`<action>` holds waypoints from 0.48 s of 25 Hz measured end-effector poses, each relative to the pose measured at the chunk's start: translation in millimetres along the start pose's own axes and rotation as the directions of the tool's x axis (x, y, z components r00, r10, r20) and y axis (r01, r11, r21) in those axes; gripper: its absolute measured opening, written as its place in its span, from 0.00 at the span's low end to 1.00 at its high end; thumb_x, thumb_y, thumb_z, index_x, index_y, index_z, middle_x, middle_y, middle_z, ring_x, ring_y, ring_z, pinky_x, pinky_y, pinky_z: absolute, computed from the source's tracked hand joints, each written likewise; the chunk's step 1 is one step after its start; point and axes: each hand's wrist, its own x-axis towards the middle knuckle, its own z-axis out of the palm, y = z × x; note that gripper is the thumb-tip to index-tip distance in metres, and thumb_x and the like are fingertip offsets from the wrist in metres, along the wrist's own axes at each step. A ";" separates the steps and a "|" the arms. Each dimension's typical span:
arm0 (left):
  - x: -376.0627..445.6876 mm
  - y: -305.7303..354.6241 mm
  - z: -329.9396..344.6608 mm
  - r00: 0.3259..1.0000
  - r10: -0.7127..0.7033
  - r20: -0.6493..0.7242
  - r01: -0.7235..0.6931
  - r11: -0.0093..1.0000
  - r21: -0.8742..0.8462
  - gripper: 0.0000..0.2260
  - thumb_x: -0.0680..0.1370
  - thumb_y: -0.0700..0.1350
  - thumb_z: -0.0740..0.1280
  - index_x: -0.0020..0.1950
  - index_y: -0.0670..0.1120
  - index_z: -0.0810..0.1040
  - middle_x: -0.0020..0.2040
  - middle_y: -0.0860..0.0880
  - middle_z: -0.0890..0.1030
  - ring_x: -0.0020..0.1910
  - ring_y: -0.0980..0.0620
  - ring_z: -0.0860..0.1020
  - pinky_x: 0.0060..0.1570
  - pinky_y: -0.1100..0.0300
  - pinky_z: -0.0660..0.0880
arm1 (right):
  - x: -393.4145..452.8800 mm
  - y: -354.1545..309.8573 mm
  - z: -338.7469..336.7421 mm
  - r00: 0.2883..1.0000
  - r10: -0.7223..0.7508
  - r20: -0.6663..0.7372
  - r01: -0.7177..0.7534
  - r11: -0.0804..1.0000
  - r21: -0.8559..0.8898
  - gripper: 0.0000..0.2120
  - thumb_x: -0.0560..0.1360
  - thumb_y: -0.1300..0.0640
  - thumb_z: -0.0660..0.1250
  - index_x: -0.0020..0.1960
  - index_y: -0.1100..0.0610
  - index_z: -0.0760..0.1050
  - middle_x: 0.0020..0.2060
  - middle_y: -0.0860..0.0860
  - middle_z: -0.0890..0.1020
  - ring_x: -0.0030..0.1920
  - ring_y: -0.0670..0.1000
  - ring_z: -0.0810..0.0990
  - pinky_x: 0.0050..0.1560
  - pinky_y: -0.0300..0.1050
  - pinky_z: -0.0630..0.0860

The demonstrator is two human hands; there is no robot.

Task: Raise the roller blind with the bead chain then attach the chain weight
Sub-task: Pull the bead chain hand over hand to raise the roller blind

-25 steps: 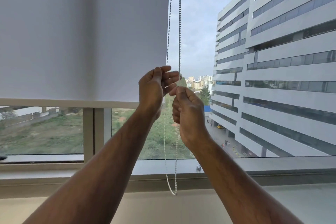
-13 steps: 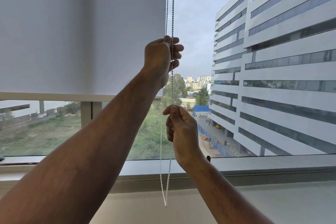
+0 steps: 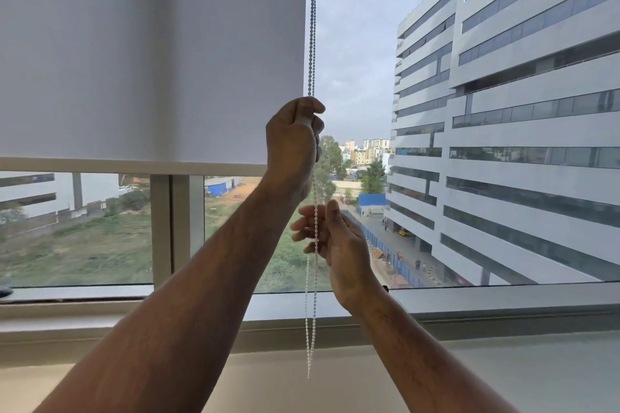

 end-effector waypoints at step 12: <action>-62.5 -46.7 -18.1 0.997 0.076 -0.031 -0.074 0.996 0.038 0.14 0.86 0.41 0.58 0.43 0.42 0.77 0.28 0.51 0.65 0.24 0.57 0.60 0.25 0.64 0.58 | 104.6 -121.8 33.5 0.995 -0.090 0.030 0.088 0.992 0.085 0.16 0.87 0.53 0.53 0.59 0.60 0.77 0.57 0.59 0.87 0.55 0.59 0.88 0.52 0.50 0.82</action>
